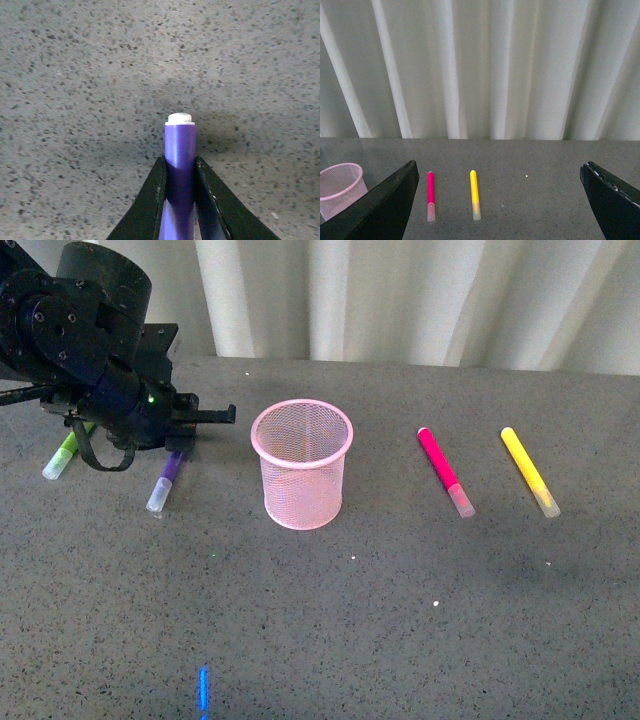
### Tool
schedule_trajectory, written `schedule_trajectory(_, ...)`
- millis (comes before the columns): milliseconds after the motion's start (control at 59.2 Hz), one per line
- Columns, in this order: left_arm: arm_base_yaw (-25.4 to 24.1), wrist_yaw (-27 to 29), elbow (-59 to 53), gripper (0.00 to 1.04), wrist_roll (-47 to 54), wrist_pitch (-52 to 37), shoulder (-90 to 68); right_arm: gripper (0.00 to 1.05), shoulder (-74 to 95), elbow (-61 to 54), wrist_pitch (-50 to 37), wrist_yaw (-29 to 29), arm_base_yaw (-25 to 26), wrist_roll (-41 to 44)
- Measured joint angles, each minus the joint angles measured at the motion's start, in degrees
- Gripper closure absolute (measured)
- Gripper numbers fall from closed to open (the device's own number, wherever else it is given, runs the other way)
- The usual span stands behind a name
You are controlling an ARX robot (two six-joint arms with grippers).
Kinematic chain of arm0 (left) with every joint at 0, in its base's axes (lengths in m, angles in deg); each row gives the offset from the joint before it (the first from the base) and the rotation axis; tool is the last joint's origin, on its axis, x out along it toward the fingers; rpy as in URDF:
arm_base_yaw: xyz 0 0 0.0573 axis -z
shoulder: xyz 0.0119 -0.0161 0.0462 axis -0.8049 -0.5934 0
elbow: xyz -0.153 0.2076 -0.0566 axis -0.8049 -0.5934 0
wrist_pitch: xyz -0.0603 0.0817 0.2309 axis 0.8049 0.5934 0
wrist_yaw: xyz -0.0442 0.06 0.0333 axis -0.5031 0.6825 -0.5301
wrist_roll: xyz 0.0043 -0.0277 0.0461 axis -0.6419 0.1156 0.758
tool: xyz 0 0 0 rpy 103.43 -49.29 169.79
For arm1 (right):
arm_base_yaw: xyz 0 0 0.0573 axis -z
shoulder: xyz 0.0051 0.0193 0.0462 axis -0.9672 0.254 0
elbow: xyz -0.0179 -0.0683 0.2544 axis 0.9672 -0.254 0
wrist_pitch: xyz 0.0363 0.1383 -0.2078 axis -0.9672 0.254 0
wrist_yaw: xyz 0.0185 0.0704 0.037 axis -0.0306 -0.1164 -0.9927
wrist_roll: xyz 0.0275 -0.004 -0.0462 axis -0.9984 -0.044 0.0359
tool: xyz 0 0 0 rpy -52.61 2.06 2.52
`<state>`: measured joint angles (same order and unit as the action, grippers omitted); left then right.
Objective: Insert purple and pink pens into pink cup
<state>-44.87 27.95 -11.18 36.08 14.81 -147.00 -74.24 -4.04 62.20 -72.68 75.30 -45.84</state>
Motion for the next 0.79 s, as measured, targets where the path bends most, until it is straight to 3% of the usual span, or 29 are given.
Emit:
schedule_trajectory(575, -0.48, -6.47, -21.86, 0.92, -9.57, -37.29, 24.55, 0.07, 0.00, 0.00, 0.00, 0.02, 0.00, 0.00)
schedule_trajectory(794, 4.68, -4.79, -30.18, 0.92, -13.18, -50.60, 27.04, 0.07, 0.00, 0.00, 0.00, 0.00, 0.00, 0.00)
